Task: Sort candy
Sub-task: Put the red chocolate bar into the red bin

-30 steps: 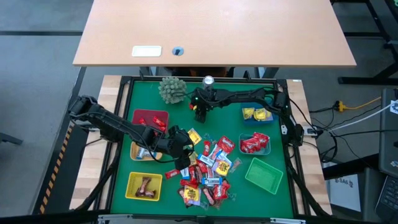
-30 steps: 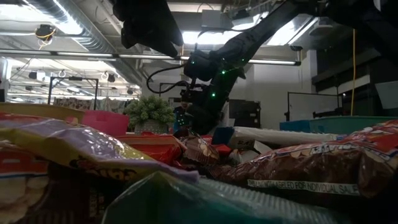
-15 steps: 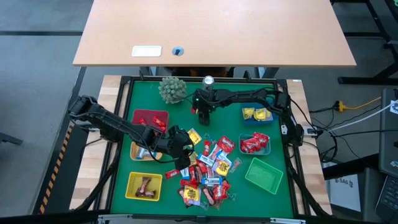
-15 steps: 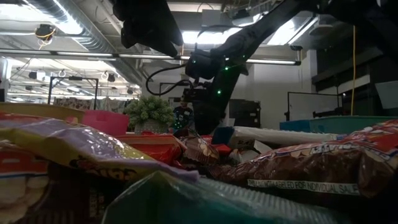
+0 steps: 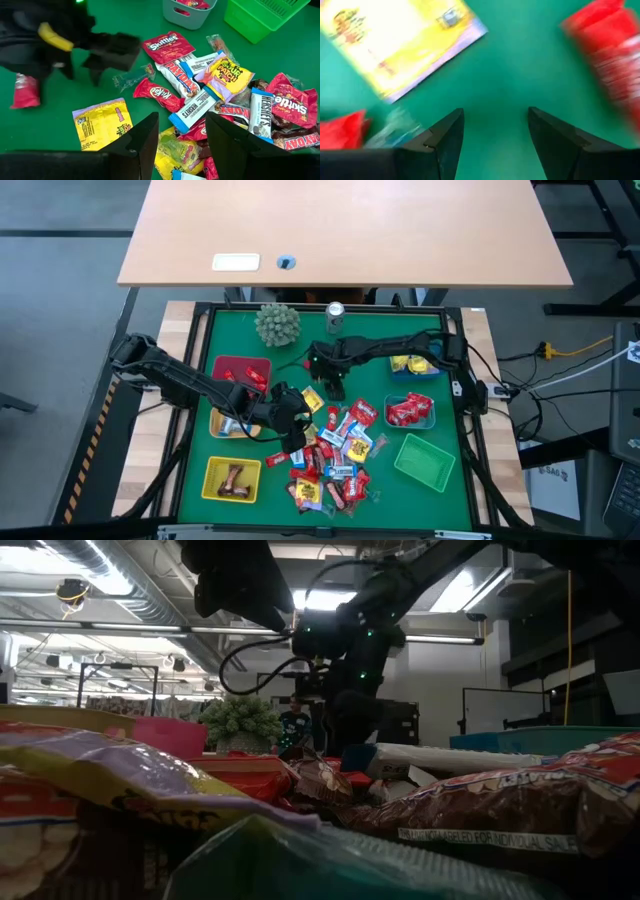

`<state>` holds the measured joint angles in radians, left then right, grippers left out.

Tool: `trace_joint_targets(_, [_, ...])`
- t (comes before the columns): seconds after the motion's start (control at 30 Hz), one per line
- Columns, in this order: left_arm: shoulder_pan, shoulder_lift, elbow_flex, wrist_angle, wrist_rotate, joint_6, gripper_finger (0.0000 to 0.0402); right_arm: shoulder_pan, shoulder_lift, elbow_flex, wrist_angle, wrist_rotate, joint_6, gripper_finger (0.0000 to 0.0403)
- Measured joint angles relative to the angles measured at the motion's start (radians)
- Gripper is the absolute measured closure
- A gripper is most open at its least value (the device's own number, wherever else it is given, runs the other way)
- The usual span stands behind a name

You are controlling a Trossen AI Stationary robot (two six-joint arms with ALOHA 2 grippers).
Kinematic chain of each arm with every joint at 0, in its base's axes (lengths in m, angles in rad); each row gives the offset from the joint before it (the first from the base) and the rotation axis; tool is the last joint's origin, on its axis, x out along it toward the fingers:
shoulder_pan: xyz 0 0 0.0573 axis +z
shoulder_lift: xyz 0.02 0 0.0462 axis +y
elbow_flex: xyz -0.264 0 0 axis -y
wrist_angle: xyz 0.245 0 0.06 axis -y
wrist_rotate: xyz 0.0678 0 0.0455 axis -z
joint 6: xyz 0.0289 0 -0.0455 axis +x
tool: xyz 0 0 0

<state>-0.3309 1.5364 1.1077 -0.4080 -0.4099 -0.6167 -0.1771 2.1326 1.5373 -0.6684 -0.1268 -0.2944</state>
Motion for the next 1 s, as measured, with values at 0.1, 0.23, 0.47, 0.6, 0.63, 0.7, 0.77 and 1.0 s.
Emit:
trace_joint_targets(0.1, [0.000, 0.000, 0.000, 0.000, 0.000, 0.000, 0.0253, 0.023, -0.013, 0.000, -0.018, 0.063, -0.037, 0.0182])
trace_joint_targets(0.23, [0.000, 0.000, 0.000, 0.001, 0.000, 0.000, 0.0253, 0.037, -0.029, 0.020, -0.037, 0.160, -0.116, 0.0182])
trace_joint_targets(0.47, [0.000, 0.000, 0.000, 0.003, 0.000, 0.000, 0.0253, 0.024, -0.030, 0.075, 0.020, 0.317, -0.221, 0.0182])
trace_joint_targets(0.6, [0.000, 0.000, 0.000, 0.005, 0.000, -0.001, 0.0253, -0.016, -0.029, 0.075, 0.084, 0.270, -0.262, 0.0182])
trace_joint_targets(0.63, [0.000, 0.000, 0.000, 0.005, 0.000, -0.001, 0.0253, -0.028, -0.026, 0.076, 0.095, 0.257, -0.262, 0.0182])
trace_joint_targets(0.7, [0.000, 0.000, 0.000, 0.005, 0.000, -0.001, 0.0253, -0.051, -0.020, 0.075, 0.095, 0.216, -0.262, 0.0182])
trace_joint_targets(0.77, [0.000, 0.000, 0.000, 0.006, 0.000, -0.001, 0.0253, -0.069, -0.006, 0.073, 0.102, 0.183, -0.261, 0.0182])
trace_joint_targets(1.0, [0.000, 0.000, 0.000, 0.006, 0.000, -0.001, 0.0253, -0.087, 0.058, 0.071, 0.104, 0.180, -0.235, 0.0182])
